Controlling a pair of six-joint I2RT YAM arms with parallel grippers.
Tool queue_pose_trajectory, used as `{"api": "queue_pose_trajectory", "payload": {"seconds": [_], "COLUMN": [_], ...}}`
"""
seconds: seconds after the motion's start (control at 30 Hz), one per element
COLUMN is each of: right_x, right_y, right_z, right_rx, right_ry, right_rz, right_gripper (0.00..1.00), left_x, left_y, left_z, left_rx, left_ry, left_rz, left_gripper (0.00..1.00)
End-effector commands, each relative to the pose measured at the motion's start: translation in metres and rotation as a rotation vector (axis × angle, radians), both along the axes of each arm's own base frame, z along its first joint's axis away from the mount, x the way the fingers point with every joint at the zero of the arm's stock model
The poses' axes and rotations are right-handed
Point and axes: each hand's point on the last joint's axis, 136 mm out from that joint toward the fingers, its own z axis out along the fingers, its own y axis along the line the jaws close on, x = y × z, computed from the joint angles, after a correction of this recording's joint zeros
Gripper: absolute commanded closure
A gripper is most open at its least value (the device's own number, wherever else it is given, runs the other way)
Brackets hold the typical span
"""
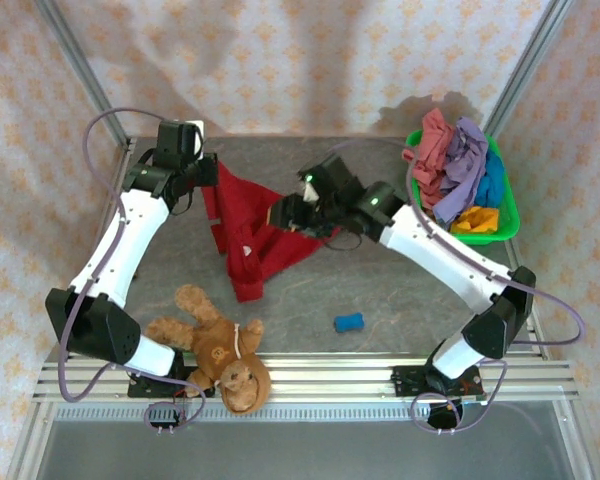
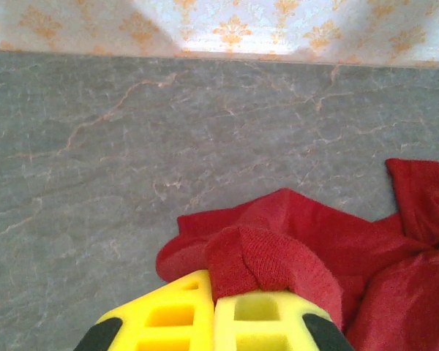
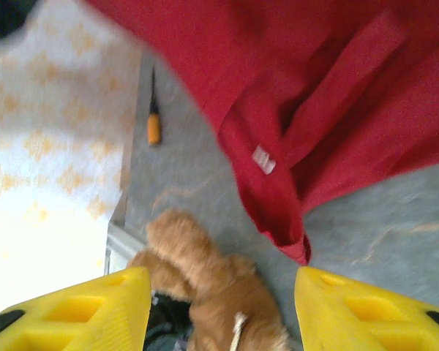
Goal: Fold and stack the t-shirts
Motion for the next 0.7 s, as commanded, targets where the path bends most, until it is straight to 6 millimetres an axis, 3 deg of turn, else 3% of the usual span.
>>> {"api": "queue_pose_trajectory", "payload": {"seconds": [0.0, 0.13, 0.23, 0.37, 0.5, 0.67], "right_x": [0.042, 0.107, 0.155, 0.2, 0.219, 0.214], "right_y": [-0.042, -0.06, -0.055, -0.045, -0.05, -0.058], "right_z": [-0.021, -0.074, -0.115, -0.159, -0.202, -0.241], "right_rx": [-0.173, -0.269, -0.325, -0.391, -0.451, -0.502], "right_ry": [-0.026, 0.059, 0.103, 0.137, 0.152, 0.194], "right_rz": [-0.042, -0.045, -0.017, 0.004, -0.028, -0.031], "right_gripper": [0.45, 0.43, 0.42, 0.4, 0.39, 0.38], "left_x": [0.0, -0.012, -0.024, -0.039, -0.05, -0.059], "left_y": [0.003, 0.002, 0.006, 0.007, 0.01, 0.008], "left_z": [0.007, -0.005, -0.012, -0.02, -0.027, -0.037], "left_rx": [-0.044, -0.084, -0.081, -0.078, -0.069, -0.093], "left_ry": [-0.057, -0.044, -0.028, 0.014, 0.041, 0.073], "left_rz": [0.028, 0.046, 0.059, 0.062, 0.068, 0.068], "left_gripper": [1.0, 1.0, 1.0, 1.0, 1.0, 1.0]}}
